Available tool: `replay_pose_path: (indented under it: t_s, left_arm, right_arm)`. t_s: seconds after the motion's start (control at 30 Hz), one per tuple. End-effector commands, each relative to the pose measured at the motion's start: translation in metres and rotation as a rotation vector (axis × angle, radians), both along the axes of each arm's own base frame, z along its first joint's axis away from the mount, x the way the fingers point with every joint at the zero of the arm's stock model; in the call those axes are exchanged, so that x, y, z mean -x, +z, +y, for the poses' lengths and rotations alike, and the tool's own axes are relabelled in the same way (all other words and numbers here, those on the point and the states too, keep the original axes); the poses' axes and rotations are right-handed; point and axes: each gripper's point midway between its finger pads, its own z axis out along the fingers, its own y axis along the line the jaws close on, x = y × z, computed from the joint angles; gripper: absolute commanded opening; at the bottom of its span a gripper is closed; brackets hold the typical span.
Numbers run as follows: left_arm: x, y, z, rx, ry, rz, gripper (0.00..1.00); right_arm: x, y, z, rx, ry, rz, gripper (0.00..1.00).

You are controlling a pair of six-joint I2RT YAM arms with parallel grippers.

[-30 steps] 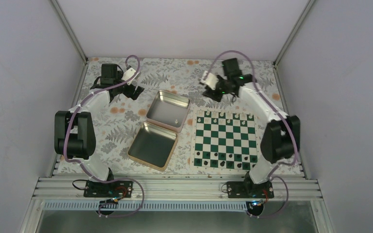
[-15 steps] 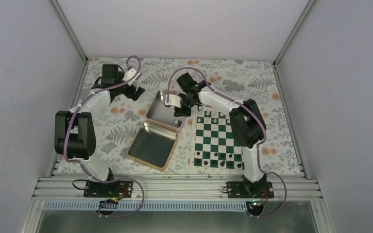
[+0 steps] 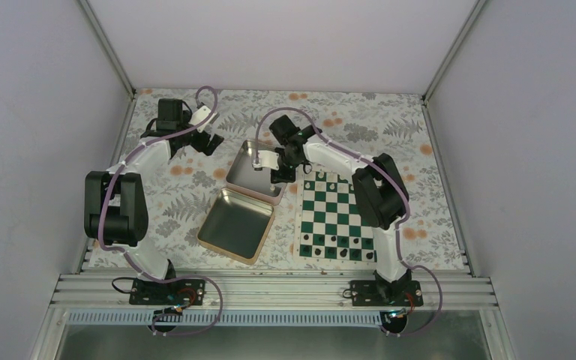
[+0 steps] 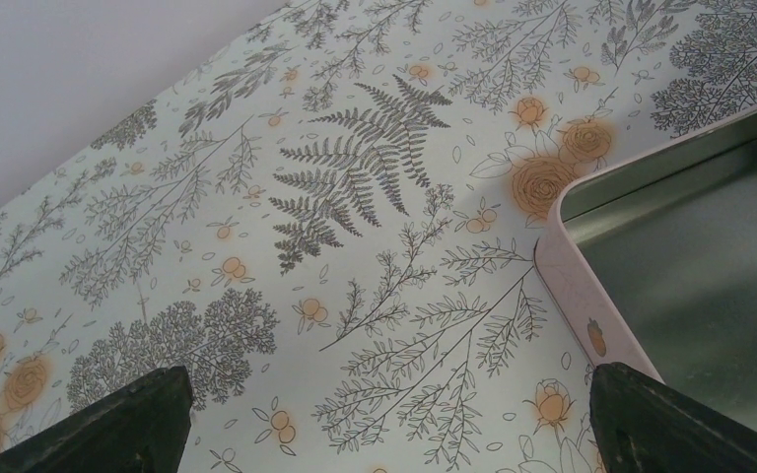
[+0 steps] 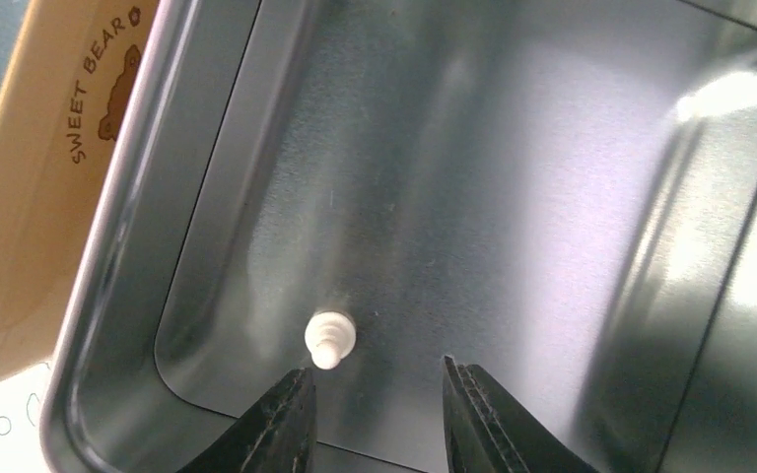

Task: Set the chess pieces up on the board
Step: Pick up the chess piece from the storage box.

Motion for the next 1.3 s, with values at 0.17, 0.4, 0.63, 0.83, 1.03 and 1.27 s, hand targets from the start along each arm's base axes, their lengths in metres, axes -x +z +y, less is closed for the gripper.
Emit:
replay_pose_path:
  t_s: [0.17,0.4,0.63,0.83,1.03,1.27]
  left_arm:
    - [0.0,-0.002,-0.004,0.004,-0.026,-0.003,1.0]
    - [0.001,-0.004,-0.004,0.004,-0.028,0.0,1.0]
    - [0.001,-0.004,-0.004,0.006,-0.028,0.0,1.0]
    - [0.001,-0.002,-0.004,0.006,-0.028,-0.002,1.0]
    - [0.001,-0.002,-0.004,0.007,-0.027,-0.003,1.0]
    - [0.001,0.001,-0.004,0.008,-0.027,-0.011,1.0]
  right_arm:
    - [0.014,-0.018,0.009,0.057,0.053,0.024,0.35]
    - [0.014,-0.027,0.008,0.079,0.055,0.024,0.35]
    - [0.013,-0.035,0.007,0.093,0.059,0.025,0.28]
    - [0.012,-0.037,0.009,0.095,0.061,0.024,0.18]
    - [0.006,-0.025,0.014,0.062,0.051,-0.008,0.08]
    - [-0.006,0.015,0.023,-0.012,0.03,-0.093,0.05]
